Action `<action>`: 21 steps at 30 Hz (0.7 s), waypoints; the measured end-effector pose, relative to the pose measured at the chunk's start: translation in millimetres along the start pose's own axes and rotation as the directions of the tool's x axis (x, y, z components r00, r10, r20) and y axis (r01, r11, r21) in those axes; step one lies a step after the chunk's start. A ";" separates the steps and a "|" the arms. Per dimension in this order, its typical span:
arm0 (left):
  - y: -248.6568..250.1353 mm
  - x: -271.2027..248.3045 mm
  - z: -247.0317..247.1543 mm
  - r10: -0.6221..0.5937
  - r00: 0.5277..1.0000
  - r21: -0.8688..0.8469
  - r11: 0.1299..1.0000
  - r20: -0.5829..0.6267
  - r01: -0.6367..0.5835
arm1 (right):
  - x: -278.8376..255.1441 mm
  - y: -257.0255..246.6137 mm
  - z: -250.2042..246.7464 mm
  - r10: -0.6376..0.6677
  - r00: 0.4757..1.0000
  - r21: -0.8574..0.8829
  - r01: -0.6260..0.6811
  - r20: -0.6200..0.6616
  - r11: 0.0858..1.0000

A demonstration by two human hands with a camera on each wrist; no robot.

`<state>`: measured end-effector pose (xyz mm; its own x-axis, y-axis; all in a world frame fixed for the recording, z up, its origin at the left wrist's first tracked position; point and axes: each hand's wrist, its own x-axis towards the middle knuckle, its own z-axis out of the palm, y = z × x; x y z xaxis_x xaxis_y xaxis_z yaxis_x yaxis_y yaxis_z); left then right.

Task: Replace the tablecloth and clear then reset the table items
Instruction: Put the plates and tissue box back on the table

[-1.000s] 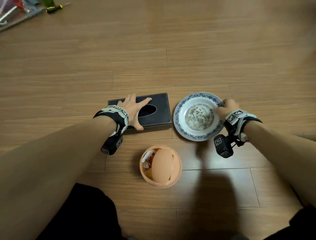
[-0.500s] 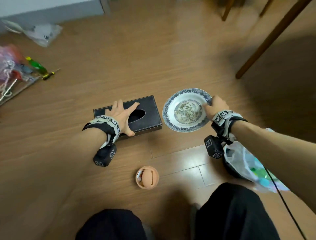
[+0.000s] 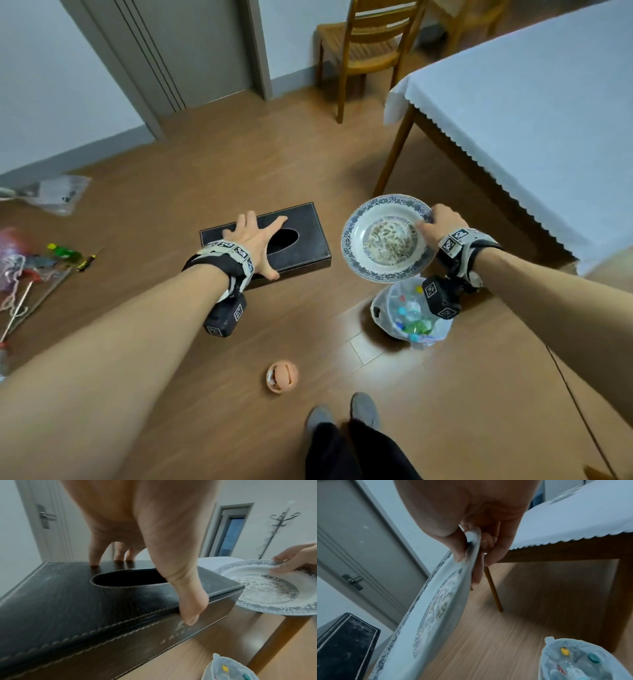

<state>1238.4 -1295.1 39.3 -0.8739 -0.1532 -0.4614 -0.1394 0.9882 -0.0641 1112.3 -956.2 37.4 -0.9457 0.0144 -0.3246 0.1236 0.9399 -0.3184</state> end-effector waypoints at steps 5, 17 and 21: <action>52.9 6.8 -47.5 0.124 0.992 0.068 0.990 -0.036 -0.121 | -32.0 52.2 -47.4 0.135 0.988 0.085 -0.128 -0.077 0.988; 254.2 56.7 -129.0 0.308 0.949 0.219 0.933 -0.070 -0.287 | -28.9 240.9 -146.6 0.347 0.926 0.210 -0.314 -0.146 0.926; 350.3 82.6 -151.1 0.327 0.939 0.255 0.921 -0.102 -0.293 | 4.1 327.9 -172.3 0.406 0.902 0.273 -0.357 -0.148 0.893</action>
<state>1047.0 -962.8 112.5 -0.9142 0.1788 -0.3637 0.2467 0.9575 -0.1495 1097.2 -589.1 85.1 -0.8475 0.4447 -0.2900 0.5299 0.7413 -0.4120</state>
